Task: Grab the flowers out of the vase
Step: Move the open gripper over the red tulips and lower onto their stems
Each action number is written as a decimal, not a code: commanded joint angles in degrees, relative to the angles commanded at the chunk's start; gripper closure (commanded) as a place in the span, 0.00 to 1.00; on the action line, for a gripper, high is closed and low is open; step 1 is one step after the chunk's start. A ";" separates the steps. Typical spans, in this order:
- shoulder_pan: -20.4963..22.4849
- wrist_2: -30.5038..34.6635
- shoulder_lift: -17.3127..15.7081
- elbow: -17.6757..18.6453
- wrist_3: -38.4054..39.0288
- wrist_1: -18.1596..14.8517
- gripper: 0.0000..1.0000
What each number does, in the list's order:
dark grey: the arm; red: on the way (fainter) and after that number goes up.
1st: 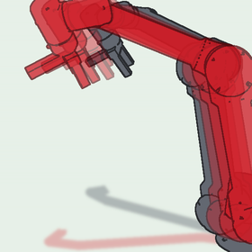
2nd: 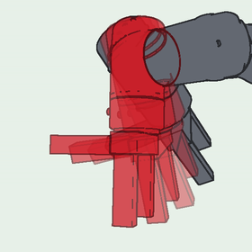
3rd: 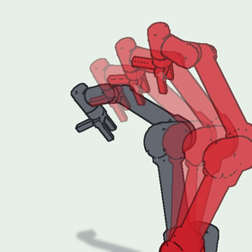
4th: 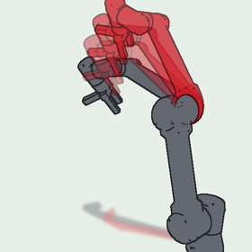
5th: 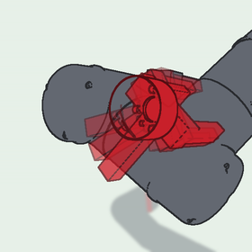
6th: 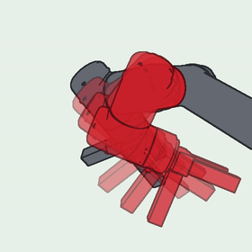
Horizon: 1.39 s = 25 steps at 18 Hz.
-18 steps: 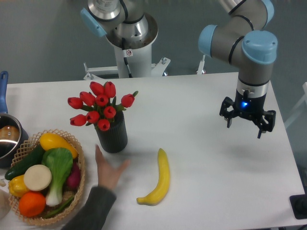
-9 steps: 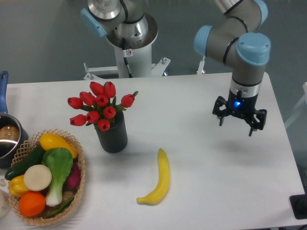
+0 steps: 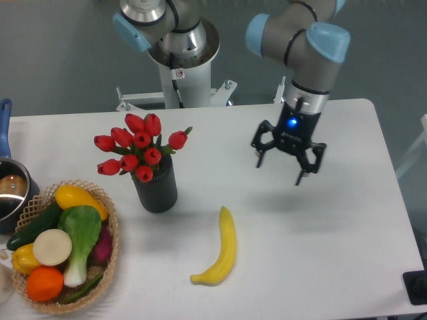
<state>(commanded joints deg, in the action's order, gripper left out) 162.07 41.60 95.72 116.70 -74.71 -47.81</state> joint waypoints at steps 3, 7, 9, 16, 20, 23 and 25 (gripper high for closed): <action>-0.09 -4.25 -2.37 3.96 0.00 0.00 0.00; -0.53 -4.42 -6.68 8.97 -2.01 -0.17 0.00; -0.79 -4.51 -9.49 12.39 -2.64 -0.17 0.00; -7.20 -10.91 -10.47 14.34 -2.03 -0.17 0.00; -7.56 -14.88 -9.77 14.52 -1.93 -0.26 0.00; -9.40 -15.67 -8.54 14.43 -1.85 -0.18 0.00; -10.19 -18.12 -6.70 14.26 -2.11 0.09 0.00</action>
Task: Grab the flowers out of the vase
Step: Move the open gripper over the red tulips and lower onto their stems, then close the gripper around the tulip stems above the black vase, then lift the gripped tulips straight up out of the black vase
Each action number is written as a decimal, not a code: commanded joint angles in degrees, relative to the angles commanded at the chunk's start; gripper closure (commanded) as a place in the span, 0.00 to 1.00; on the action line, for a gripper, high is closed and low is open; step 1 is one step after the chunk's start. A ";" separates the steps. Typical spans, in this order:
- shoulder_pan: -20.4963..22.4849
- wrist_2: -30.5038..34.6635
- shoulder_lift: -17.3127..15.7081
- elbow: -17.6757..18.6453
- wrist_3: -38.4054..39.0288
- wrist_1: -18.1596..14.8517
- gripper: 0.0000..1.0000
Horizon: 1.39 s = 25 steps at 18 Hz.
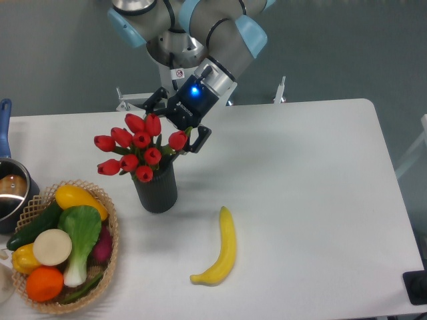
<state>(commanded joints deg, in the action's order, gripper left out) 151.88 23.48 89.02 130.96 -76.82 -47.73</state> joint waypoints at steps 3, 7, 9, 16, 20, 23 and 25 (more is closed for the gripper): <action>-0.53 -2.04 1.07 -0.26 -0.09 0.00 0.38; -0.35 -1.86 2.12 -0.79 -0.44 0.09 1.00; -0.18 -1.86 2.12 -1.23 -0.35 0.09 1.00; 1.14 -3.70 1.95 -3.34 0.79 -0.09 1.00; 0.96 -5.81 0.28 -4.83 8.68 0.00 1.00; 1.05 -8.18 -0.08 -7.37 14.04 0.00 1.00; 0.97 -9.24 -0.16 -8.70 17.65 0.00 1.00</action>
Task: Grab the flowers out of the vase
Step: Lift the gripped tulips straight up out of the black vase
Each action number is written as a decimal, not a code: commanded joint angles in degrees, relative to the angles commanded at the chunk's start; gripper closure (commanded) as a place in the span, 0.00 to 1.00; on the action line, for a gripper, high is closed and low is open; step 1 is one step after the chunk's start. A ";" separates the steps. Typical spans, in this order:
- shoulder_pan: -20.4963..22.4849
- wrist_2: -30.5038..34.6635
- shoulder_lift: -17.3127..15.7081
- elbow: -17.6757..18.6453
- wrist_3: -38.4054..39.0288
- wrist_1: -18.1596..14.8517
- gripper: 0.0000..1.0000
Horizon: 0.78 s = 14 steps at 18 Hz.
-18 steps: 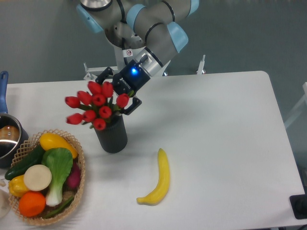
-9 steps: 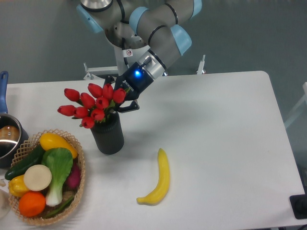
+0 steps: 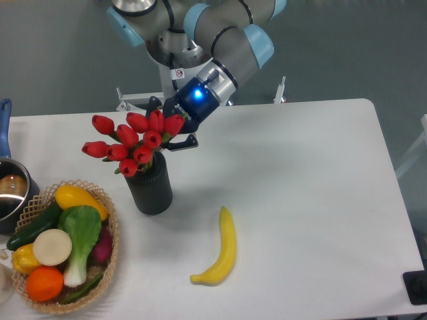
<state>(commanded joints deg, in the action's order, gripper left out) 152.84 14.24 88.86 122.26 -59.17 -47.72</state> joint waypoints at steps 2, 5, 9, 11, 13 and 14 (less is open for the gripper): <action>0.00 -0.35 0.09 -1.40 2.38 0.00 1.00; 0.26 -1.93 0.17 -3.43 5.72 0.00 1.00; 0.61 -2.82 0.17 -6.94 13.44 0.00 1.00; 0.88 -3.43 0.26 -8.87 16.35 -0.09 1.00; 2.80 -5.18 0.44 -10.28 18.03 -0.09 1.00; 3.51 -6.50 0.53 -11.16 18.64 -0.09 1.00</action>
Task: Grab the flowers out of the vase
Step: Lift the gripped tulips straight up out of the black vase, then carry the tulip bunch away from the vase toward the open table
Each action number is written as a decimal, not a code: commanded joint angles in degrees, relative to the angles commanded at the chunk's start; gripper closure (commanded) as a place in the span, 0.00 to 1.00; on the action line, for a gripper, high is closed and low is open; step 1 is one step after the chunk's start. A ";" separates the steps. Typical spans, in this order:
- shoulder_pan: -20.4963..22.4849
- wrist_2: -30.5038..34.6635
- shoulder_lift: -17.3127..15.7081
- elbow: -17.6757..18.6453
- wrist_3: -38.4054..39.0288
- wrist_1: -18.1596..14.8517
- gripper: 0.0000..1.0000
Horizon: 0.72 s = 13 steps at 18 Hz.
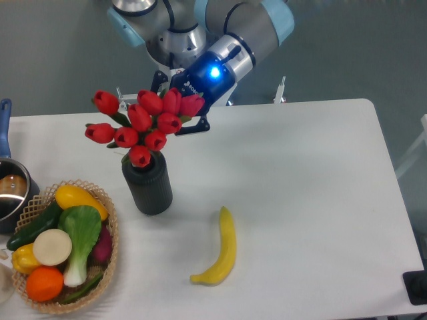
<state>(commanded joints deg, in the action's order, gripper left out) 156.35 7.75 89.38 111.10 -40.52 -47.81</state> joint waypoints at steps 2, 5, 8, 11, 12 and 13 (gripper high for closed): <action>1.84 -1.59 0.18 -1.67 2.10 -0.09 1.00; 4.57 -2.03 0.26 -3.26 3.17 0.00 1.00; 8.17 -1.25 0.70 -4.05 0.11 0.35 1.00; 9.06 6.27 1.23 -3.53 -5.77 0.35 1.00; 9.23 11.54 1.23 -3.18 -7.88 0.35 1.00; 9.15 16.29 1.41 -3.35 -9.47 0.44 1.00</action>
<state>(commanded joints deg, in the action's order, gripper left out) 165.50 24.03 90.79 107.76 -49.99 -47.37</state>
